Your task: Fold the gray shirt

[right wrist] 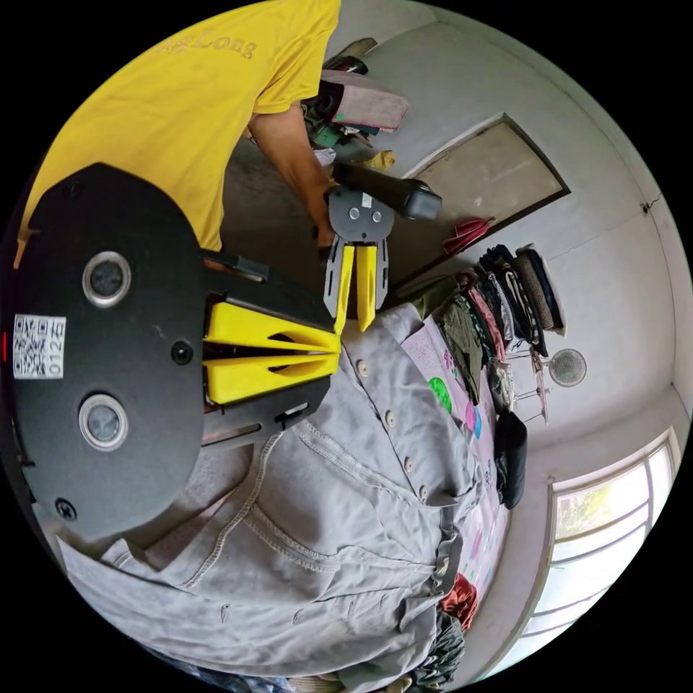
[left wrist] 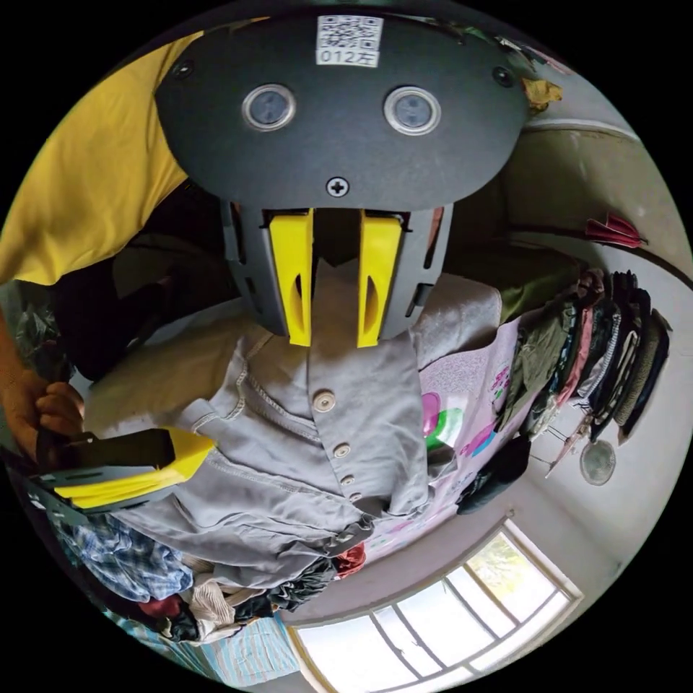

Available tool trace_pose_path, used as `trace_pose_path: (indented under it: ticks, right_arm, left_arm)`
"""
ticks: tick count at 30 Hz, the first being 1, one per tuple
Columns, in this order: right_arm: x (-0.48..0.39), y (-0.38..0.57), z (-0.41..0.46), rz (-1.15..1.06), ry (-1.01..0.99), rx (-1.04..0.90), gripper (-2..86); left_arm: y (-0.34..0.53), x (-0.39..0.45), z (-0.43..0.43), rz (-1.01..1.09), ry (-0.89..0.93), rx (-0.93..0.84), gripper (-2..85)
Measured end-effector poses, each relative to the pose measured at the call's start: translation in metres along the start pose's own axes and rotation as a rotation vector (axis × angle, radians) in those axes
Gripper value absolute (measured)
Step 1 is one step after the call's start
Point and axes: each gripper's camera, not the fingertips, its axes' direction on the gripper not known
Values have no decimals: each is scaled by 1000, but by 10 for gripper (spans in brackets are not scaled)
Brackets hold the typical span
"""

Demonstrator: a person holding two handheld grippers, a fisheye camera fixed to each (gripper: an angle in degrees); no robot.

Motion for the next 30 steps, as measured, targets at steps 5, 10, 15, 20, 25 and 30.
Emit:
trace_pose_path:
  ticks: [5,10,15,20,25,30]
  right_arm:
    - [18,-14,5,0,1,-9,13]
    - [81,-65,8,201,30,31,37]
    - [195,-99,29,629,-280,11,47]
    - [261,-105,56,869,-304,-32,66]
    - [285,-110,74,918,-287,-62,59]
    - [298,-120,74,891,-328,-21,29]
  left_arm:
    - [18,-5,1,-34,9,-1,6]
    - [29,-24,-14,-103,102,67,0]
    - [33,-34,-13,-110,160,97,0]
    - [25,-29,-3,-93,112,130,13]
    - [13,-35,13,-62,147,100,26]
    - [13,-61,34,-80,199,54,18]
